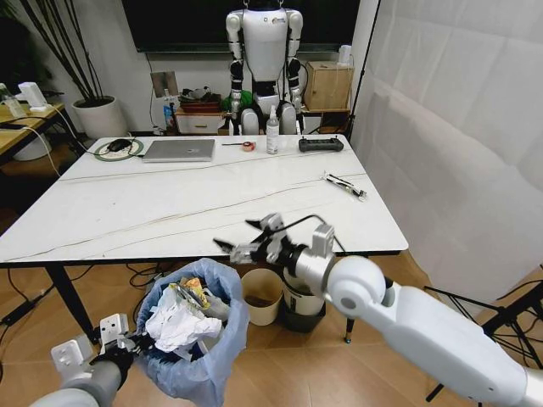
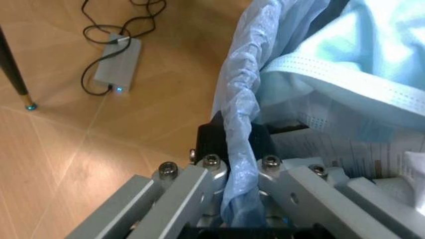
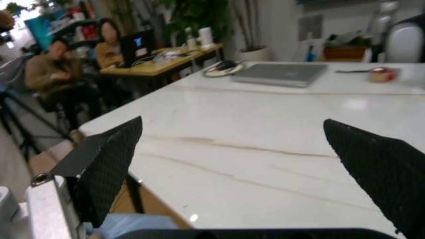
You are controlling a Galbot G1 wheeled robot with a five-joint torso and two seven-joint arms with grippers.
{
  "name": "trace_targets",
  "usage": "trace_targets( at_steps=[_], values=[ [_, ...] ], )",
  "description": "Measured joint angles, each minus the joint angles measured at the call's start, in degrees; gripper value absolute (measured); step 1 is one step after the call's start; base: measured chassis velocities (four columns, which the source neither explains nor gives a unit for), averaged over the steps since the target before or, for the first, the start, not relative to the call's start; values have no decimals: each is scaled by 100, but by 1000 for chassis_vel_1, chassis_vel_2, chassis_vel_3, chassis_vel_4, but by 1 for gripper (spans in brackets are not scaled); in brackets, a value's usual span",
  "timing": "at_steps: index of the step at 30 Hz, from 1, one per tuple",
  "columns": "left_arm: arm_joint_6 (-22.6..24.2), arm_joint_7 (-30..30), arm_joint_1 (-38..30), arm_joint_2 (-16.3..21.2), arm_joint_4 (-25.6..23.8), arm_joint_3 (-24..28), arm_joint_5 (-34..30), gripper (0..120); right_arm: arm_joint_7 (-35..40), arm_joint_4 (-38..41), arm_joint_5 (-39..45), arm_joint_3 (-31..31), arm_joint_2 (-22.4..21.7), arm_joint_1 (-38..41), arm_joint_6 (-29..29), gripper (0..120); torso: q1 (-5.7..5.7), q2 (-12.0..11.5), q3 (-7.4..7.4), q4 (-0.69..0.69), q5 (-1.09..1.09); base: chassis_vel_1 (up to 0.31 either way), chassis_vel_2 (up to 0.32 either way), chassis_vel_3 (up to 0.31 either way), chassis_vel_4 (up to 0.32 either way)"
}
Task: Pick up the trash bin and place the trash from the table into it.
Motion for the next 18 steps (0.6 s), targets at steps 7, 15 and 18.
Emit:
trace_targets(
  at_steps=[7,15,18],
  values=[
    [4,16,-55,19,19,85,19,0,232,-401,-237,1123,-172,-624,325,100,0,0,0,0,0,0,0,0,0],
    [5,81,-35,40,-23,105,115,0,651,-818,-742,2515,-188,-1889,519,100,-1,0,0,-2,0,0,0,0,0],
    [-3,99,-37,23,-13,102,149,0,569,-816,-741,2803,-162,-2208,716,100,-1,0,0,-2,1,0,0,0,0]
  ],
)
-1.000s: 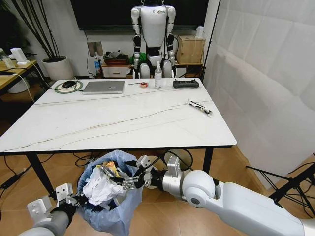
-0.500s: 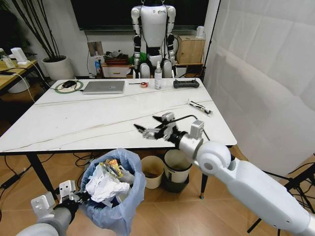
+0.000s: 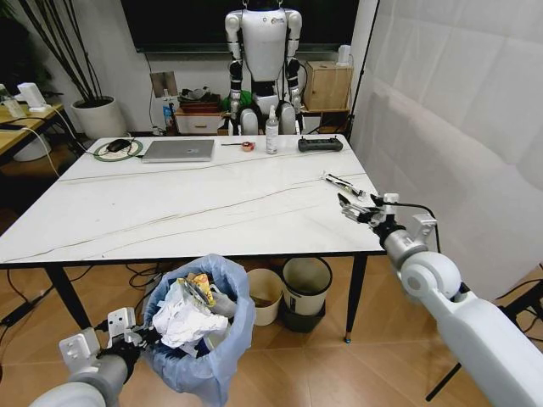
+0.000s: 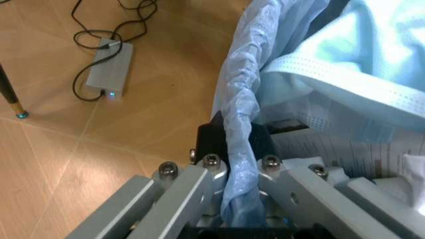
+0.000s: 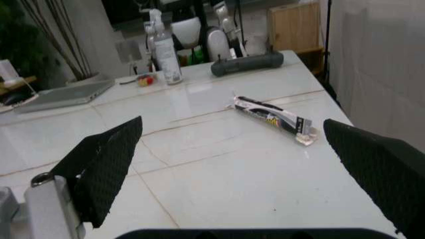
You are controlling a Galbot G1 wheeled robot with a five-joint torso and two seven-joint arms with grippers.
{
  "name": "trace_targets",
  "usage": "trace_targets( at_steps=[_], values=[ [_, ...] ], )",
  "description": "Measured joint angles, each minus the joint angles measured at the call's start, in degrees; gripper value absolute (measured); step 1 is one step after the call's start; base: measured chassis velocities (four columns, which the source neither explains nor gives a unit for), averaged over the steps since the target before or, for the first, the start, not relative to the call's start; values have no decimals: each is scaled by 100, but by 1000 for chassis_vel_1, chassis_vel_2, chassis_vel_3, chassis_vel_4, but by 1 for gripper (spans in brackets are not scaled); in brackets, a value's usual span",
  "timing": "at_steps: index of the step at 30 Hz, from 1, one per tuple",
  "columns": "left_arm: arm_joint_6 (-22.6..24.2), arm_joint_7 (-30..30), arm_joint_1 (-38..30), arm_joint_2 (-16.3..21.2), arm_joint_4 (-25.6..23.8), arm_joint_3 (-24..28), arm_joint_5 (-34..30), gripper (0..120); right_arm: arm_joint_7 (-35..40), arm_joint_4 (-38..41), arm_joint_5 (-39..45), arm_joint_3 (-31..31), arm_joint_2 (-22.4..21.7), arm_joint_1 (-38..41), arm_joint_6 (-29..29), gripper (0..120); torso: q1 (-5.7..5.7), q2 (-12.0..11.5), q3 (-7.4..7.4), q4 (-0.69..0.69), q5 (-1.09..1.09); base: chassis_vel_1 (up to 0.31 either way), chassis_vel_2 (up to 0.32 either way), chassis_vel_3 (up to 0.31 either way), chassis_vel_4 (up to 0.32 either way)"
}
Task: Pick up the trash bin and place the trash from the table into it.
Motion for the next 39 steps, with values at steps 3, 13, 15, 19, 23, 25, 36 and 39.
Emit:
trace_targets(
  at_steps=[3,13,15,19,23,25,36,39],
  values=[
    [-10,8,3,-12,5,-10,21,0,-109,26,12,111,53,-162,137,100,0,0,0,2,-1,0,0,0,0],
    [-36,26,11,-36,1,-38,55,0,-845,-3,-206,511,347,-757,795,100,0,1,0,2,-1,0,0,0,0],
    [-37,27,12,-53,-1,-29,62,0,-1050,-51,-256,581,408,-834,991,100,0,1,0,3,-3,0,0,0,0],
    [-40,37,27,-75,1,-16,96,0,-1348,-137,-343,679,490,-950,1238,100,0,1,0,2,-1,0,0,0,0],
    [-42,40,36,-86,-10,-11,118,0,-1451,-176,-422,792,532,-1065,1330,100,0,1,0,2,-2,0,0,0,0],
    [-44,42,62,-84,-31,-18,118,0,-1488,-197,-422,824,533,-1084,1354,100,0,1,0,2,-2,0,0,0,0],
    [-72,99,120,-123,-54,-9,173,0,-1503,-243,-288,900,635,-1140,1364,100,1,0,0,2,-3,0,0,0,0],
    [-75,100,108,-114,-55,-3,165,0,-1516,-264,-288,936,675,-1166,1365,100,1,0,0,2,-2,0,0,0,0]
  ],
)
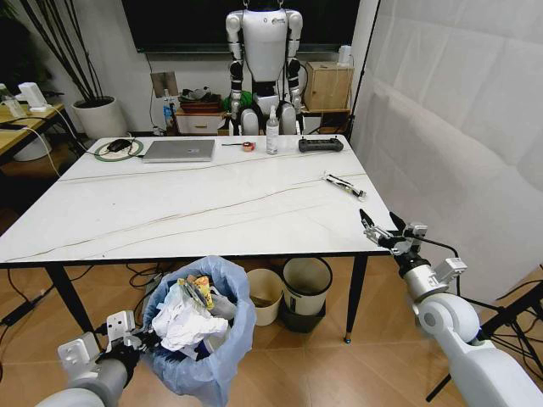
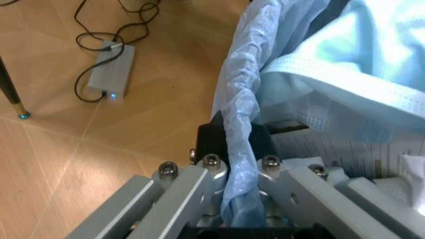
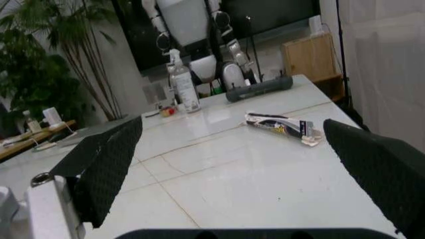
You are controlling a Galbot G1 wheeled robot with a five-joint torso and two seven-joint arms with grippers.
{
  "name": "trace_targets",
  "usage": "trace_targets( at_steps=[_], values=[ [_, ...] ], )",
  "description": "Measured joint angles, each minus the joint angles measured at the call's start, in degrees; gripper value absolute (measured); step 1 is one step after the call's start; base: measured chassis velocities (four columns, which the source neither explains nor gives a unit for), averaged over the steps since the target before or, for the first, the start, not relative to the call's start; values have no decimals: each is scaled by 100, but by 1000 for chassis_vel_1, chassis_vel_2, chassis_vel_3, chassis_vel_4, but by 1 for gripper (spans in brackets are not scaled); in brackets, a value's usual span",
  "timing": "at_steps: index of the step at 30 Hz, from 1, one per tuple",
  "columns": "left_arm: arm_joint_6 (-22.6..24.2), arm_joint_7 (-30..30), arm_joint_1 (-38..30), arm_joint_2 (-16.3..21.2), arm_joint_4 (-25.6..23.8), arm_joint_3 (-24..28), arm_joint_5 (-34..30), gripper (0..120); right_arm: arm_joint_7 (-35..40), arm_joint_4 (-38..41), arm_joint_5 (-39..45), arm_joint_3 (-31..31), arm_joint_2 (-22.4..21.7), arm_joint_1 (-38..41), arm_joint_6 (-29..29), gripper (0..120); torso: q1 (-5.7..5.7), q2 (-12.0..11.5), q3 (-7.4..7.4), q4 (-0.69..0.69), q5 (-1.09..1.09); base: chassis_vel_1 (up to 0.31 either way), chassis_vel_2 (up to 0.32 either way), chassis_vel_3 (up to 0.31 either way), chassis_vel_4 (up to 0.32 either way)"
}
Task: Pick up the trash bin and place the trash from the table into it.
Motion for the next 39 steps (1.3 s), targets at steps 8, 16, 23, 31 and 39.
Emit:
trace_targets(
  at_steps=[8,16,23,31,39],
  values=[
    [0,0,-4,2,2,19,-4,0,-92,-26,0,78,71,-82,40,100,0,0,0,0,0,0,0,0,0],
    [0,0,-18,-13,19,38,2,0,-144,-47,66,143,41,-108,50,100,0,0,0,-1,0,-69,-68,61,45],
    [0,0,-17,-20,17,38,7,0,-186,-48,117,160,12,-115,59,100,0,0,0,-1,1,-62,-49,52,47],
    [0,0,-20,-36,16,56,20,0,-213,-48,174,184,-43,-117,72,100,0,0,1,1,0,-38,-31,43,40],
    [1,4,-13,-50,16,83,61,0,-260,-39,214,232,-74,-170,75,100,0,0,1,0,0,-47,-50,40,57]
  ],
)
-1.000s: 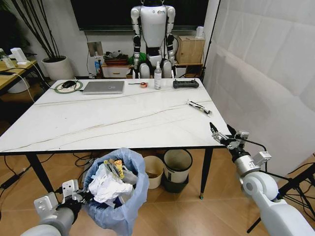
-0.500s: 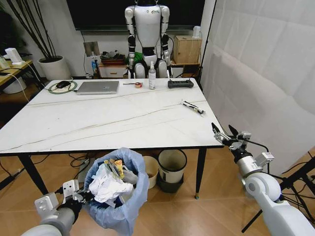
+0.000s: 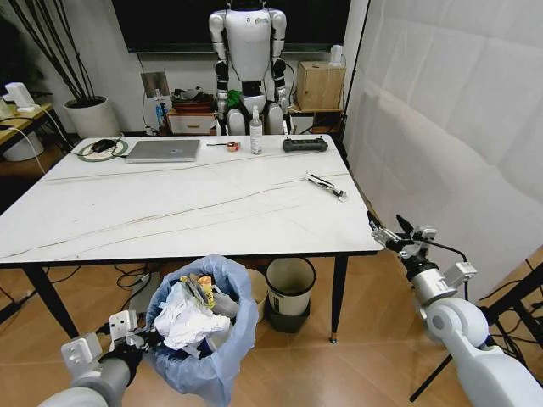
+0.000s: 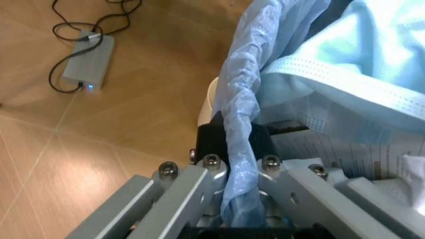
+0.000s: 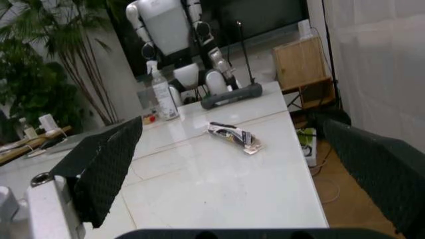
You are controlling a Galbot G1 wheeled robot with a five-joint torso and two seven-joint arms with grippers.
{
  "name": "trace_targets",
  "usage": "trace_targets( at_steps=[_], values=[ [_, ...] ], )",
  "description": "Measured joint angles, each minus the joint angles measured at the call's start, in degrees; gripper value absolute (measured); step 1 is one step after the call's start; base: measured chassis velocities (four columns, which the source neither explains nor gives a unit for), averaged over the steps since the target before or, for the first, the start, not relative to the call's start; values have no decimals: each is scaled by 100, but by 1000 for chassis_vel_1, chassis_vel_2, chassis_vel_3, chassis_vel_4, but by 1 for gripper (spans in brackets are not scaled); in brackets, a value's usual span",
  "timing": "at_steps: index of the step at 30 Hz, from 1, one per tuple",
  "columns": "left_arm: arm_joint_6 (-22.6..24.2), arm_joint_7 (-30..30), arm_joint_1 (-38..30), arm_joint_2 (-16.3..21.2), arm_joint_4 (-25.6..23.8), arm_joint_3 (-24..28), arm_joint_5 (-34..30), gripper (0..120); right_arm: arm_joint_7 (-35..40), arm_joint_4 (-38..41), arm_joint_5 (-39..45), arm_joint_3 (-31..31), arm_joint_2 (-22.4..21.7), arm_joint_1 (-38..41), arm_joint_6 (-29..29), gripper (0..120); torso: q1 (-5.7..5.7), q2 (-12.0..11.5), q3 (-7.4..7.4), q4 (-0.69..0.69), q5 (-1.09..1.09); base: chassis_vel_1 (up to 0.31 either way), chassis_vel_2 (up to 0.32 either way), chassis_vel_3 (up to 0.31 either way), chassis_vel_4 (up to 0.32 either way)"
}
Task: Pick up the trash bin and place the trash from the table into it.
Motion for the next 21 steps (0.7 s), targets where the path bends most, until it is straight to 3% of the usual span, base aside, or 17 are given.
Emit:
trace_targets(
  at_steps=[14,21],
  values=[
    [0,9,62,-17,-26,17,34,0,-51,27,-32,20,-29,-64,65,100,0,0,0,0,0,-48,-42,42,41],
    [-34,79,314,-26,-67,-28,162,0,194,36,-787,-220,-385,301,-116,100,0,0,0,-1,0,-15,-7,16,6]
  ],
)
